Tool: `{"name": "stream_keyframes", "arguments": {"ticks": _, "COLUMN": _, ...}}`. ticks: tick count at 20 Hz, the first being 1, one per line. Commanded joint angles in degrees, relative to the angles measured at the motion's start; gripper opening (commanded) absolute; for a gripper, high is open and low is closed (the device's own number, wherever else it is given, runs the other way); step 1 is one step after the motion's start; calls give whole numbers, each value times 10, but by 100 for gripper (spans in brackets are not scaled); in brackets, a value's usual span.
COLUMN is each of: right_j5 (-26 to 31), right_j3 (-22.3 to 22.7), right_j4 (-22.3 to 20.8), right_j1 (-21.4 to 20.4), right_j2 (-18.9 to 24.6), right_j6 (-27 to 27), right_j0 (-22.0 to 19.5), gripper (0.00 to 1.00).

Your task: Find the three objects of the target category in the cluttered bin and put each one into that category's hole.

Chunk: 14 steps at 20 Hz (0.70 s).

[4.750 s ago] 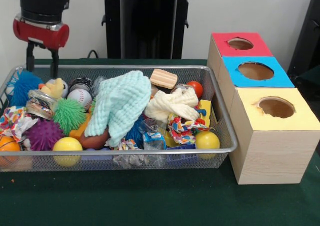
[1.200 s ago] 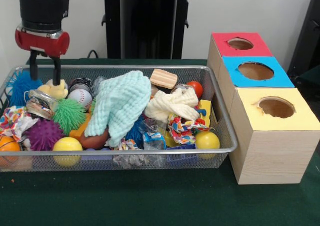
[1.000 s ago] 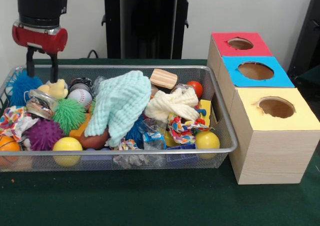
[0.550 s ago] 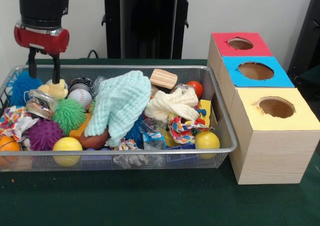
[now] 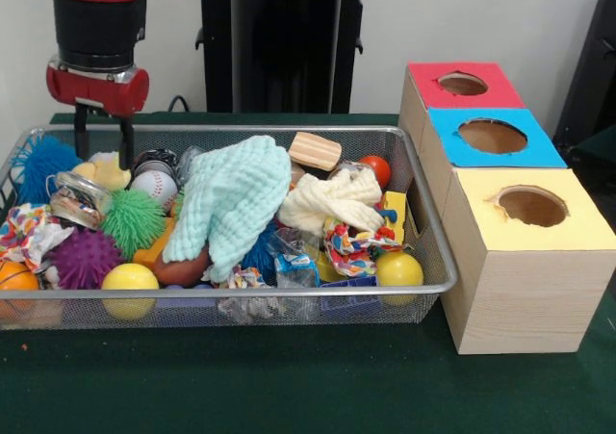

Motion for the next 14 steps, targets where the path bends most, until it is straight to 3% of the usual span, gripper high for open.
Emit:
{"name": "stream_keyframes", "arguments": {"ticks": 1, "right_j5": 0, "right_j3": 12, "right_j4": 2, "right_j1": 35, "right_j2": -41, "right_j6": 72, "right_j0": 21, "gripper": 100}}
{"name": "stream_keyframes", "arguments": {"ticks": 7, "right_j5": -7, "right_j3": -3, "right_j4": 26, "right_j1": 64, "right_j2": -69, "right_j6": 97, "right_j0": 32, "gripper": 100}}
{"name": "stream_keyframes", "arguments": {"ticks": 14, "right_j5": -57, "right_j3": -31, "right_j4": 34, "right_j1": 112, "right_j2": -94, "right_j6": 111, "right_j0": 50, "gripper": 100}}
